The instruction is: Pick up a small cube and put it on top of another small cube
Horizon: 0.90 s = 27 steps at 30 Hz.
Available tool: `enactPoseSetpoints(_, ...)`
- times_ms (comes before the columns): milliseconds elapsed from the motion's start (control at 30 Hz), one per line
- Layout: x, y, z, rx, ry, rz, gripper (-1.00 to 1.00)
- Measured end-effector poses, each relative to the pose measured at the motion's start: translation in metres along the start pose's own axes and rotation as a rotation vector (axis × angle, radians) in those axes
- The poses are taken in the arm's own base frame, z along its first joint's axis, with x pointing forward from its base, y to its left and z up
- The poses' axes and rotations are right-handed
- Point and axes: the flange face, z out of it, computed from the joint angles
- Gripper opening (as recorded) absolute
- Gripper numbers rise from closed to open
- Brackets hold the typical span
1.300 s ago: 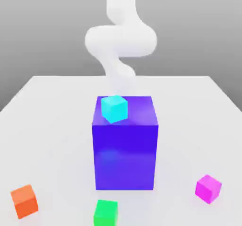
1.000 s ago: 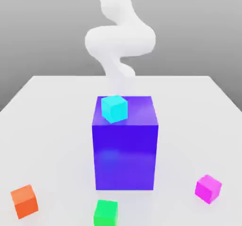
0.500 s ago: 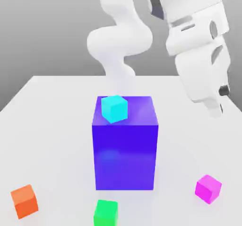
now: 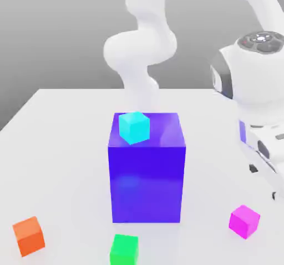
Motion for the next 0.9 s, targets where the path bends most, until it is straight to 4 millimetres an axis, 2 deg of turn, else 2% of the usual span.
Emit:
enactPoseSetpoints(133,-0.005,-0.012,0.028,-0.034,-0.067,-0.168,0.0)
enactPoseSetpoints(300,-0.01,-0.023,0.053,-0.087,-0.145,-0.374,0.0)
enactPoseSetpoints(500,-0.017,-0.018,0.107,-0.097,-0.156,-0.407,0.0)
enactPoseSetpoints(533,-0.019,-0.017,0.115,-0.096,-0.157,-0.406,-1.0)
enactPoseSetpoints(733,-0.02,-0.017,0.119,-0.093,-0.159,-0.405,-1.0)
enactPoseSetpoints(800,-0.017,-0.018,0.108,-0.096,-0.157,-0.408,-1.0)
enactPoseSetpoints(900,-0.013,-0.021,0.081,-0.098,-0.157,-0.409,-1.0)
